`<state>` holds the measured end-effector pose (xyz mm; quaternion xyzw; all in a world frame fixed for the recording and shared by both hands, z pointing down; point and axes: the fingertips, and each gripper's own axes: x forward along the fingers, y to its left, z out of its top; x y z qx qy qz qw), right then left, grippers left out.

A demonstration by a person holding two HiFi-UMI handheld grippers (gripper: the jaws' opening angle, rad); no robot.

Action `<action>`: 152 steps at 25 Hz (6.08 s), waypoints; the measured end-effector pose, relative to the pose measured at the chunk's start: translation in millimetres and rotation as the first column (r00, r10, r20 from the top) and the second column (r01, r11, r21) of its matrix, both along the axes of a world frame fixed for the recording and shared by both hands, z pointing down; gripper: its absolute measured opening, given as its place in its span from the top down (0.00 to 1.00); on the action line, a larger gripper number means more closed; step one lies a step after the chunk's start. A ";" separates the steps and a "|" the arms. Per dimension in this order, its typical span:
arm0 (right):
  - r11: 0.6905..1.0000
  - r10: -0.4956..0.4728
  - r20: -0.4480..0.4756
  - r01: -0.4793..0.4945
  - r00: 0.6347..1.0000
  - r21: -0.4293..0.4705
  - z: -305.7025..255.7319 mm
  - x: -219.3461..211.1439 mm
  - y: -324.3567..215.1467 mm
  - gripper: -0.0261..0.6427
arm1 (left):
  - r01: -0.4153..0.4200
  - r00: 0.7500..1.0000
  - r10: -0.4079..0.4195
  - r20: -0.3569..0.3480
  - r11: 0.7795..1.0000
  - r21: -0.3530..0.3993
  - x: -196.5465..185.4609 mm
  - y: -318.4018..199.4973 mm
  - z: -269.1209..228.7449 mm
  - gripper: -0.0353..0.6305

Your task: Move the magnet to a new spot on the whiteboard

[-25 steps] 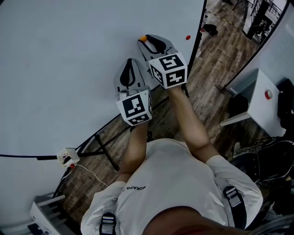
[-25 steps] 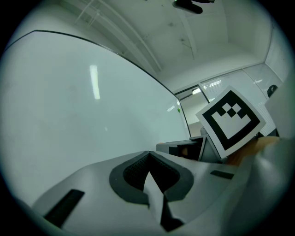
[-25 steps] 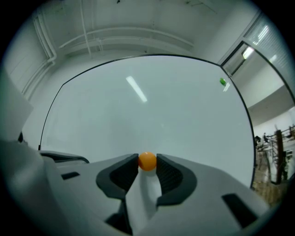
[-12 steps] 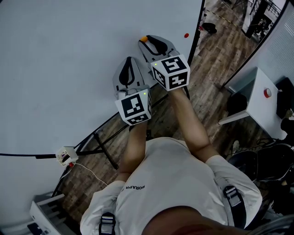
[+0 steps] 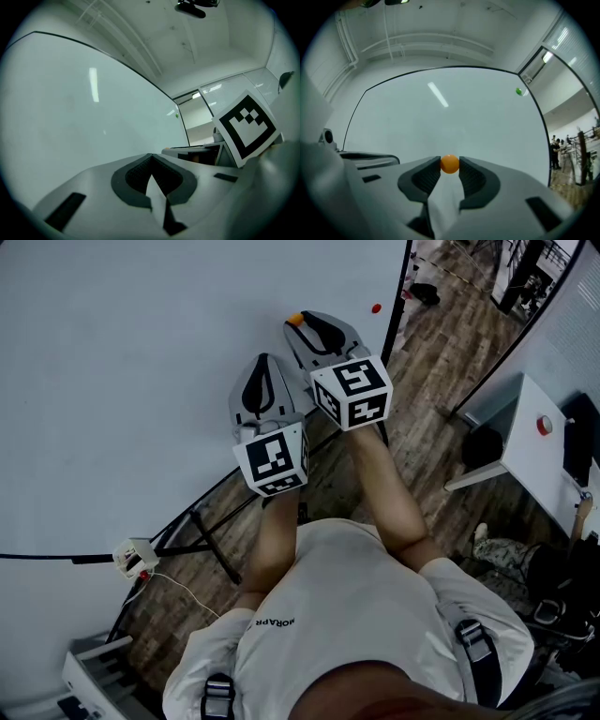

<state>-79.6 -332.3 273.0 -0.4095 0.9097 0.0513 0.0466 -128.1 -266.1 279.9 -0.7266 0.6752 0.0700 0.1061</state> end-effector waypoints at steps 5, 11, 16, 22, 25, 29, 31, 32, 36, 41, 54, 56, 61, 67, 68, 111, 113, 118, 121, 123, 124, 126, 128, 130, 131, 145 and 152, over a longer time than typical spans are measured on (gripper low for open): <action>1.000 0.003 0.005 -0.003 1.000 -0.001 3.1 2.9 5.4 0.77 | -0.009 1.000 0.009 0.000 1.000 -0.006 0.2 0.1 0.7 0.94; 1.000 0.014 0.009 -0.014 1.000 0.000 5.1 13.7 13.3 0.77 | -0.018 1.000 0.018 0.004 1.000 -0.014 7.1 1.7 1.8 0.94; 1.000 0.013 0.011 -0.013 1.000 0.011 2.8 15.9 21.7 0.77 | -0.020 1.000 0.021 0.006 1.000 -0.013 9.1 4.9 0.8 0.94; 1.000 0.008 0.014 -0.008 1.000 0.016 5.2 18.4 27.0 0.77 | -0.022 1.000 0.022 0.004 1.000 -0.017 10.7 4.2 2.5 0.94; 1.000 0.005 0.015 -0.005 1.000 0.019 7.3 20.1 31.6 0.77 | -0.019 1.000 0.019 0.006 1.000 -0.019 11.7 5.4 3.7 0.94; 1.000 0.006 0.020 -0.006 1.000 0.025 9.4 24.2 36.6 0.77 | -0.022 1.000 0.022 0.011 1.000 -0.021 14.3 6.4 4.6 0.94; 1.000 0.006 0.025 -0.007 1.000 0.028 8.6 26.4 37.7 0.76 | -0.023 1.000 0.023 0.013 1.000 -0.018 14.5 7.3 2.6 0.94; 1.000 0.007 0.027 -0.008 1.000 0.030 7.7 27.8 38.1 0.76 | -0.023 1.000 0.023 0.014 1.000 -0.017 15.0 7.9 1.4 0.94; 0.999 0.009 0.032 -0.010 0.999 0.037 5.5 32.7 42.5 0.77 | -0.028 0.999 0.028 0.018 1.000 -0.013 17.2 10.3 -1.4 0.94; 0.999 0.012 0.030 -0.013 0.999 0.046 5.7 32.6 49.1 0.77 | -0.024 1.000 0.024 0.016 1.000 0.000 15.7 13.9 -5.5 0.94; 0.999 0.022 0.031 -0.023 0.999 0.042 10.8 36.5 57.1 0.76 | -0.036 0.999 0.037 0.026 0.999 -0.009 18.7 16.8 -3.1 0.94; 0.999 0.028 0.033 -0.029 0.999 0.041 10.1 39.5 58.2 0.76 | -0.038 0.999 0.038 0.027 0.999 -0.009 20.2 18.0 -4.2 0.94; 0.998 0.042 0.039 -0.043 0.998 0.035 11.2 43.6 60.2 0.77 | -0.045 0.999 0.046 0.024 0.999 -0.016 22.5 19.6 -4.6 0.94; 0.998 0.047 0.036 -0.048 0.998 0.027 16.3 46.3 62.2 0.76 | -0.056 0.998 0.057 0.029 0.998 -0.017 27.7 22.5 -2.7 0.94; 0.998 0.048 0.033 -0.048 0.998 0.026 16.7 44.9 62.3 0.76 | -0.057 0.998 0.058 0.029 0.998 -0.017 26.8 22.7 -2.8 0.94; 0.999 0.031 0.035 -0.032 0.999 0.027 17.2 43.0 59.9 0.76 | -0.048 0.998 0.049 0.025 0.999 -0.025 25.2 20.4 1.9 0.94; 0.999 0.032 0.035 -0.033 0.999 0.025 16.9 41.7 58.1 0.76 | -0.048 0.999 0.048 0.025 0.999 -0.025 23.2 18.9 2.5 0.94; 0.999 0.026 0.033 -0.027 0.999 0.022 16.4 36.8 56.4 0.76 | -0.050 0.999 0.051 0.021 0.998 -0.028 20.0 18.2 3.7 0.94; 0.999 0.023 0.034 -0.024 0.999 0.028 14.5 35.0 55.9 0.76 | -0.052 0.998 0.053 0.022 0.998 -0.029 20.8 17.5 4.2 0.94; 0.999 0.023 0.035 -0.024 0.999 0.027 13.5 33.7 54.0 0.76 | -0.052 0.998 0.052 0.021 0.998 -0.031 20.0 17.3 4.8 0.94; 0.999 0.022 0.036 -0.023 0.999 0.026 12.7 32.8 52.7 0.76 | -0.051 0.998 0.052 0.021 0.998 -0.032 19.2 17.6 4.3 0.94; 1.000 0.018 0.039 -0.019 0.999 0.024 9.7 31.2 49.9 0.76 | -0.050 0.999 0.051 0.018 0.998 -0.030 18.5 18.0 2.7 0.94; 1.000 0.014 0.037 -0.015 0.999 0.023 7.6 30.0 47.2 0.76 | -0.050 0.999 0.051 0.014 0.998 -0.029 18.7 18.2 2.7 0.94; 1.000 0.009 0.032 -0.009 0.999 0.017 8.2 27.6 43.5 0.76 | -0.050 0.999 0.051 0.010 0.998 -0.028 18.9 18.0 2.7 0.94; 1.000 0.005 0.029 -0.005 1.000 0.013 9.0 25.9 41.4 0.76 | -0.051 0.999 0.051 0.009 0.998 -0.027 18.7 17.9 2.9 0.94; 1.000 -0.013 0.015 0.013 1.000 -0.002 4.5 6.1 12.5 0.76 | -0.042 0.999 0.043 0.008 0.999 -0.023 12.1 16.1 2.1 0.94; 1.000 -0.019 0.002 0.019 1.000 -0.015 9.3 -4.2 -2.0 0.76 | -0.038 0.999 0.038 0.006 0.999 -0.020 7.8 12.5 3.2 0.94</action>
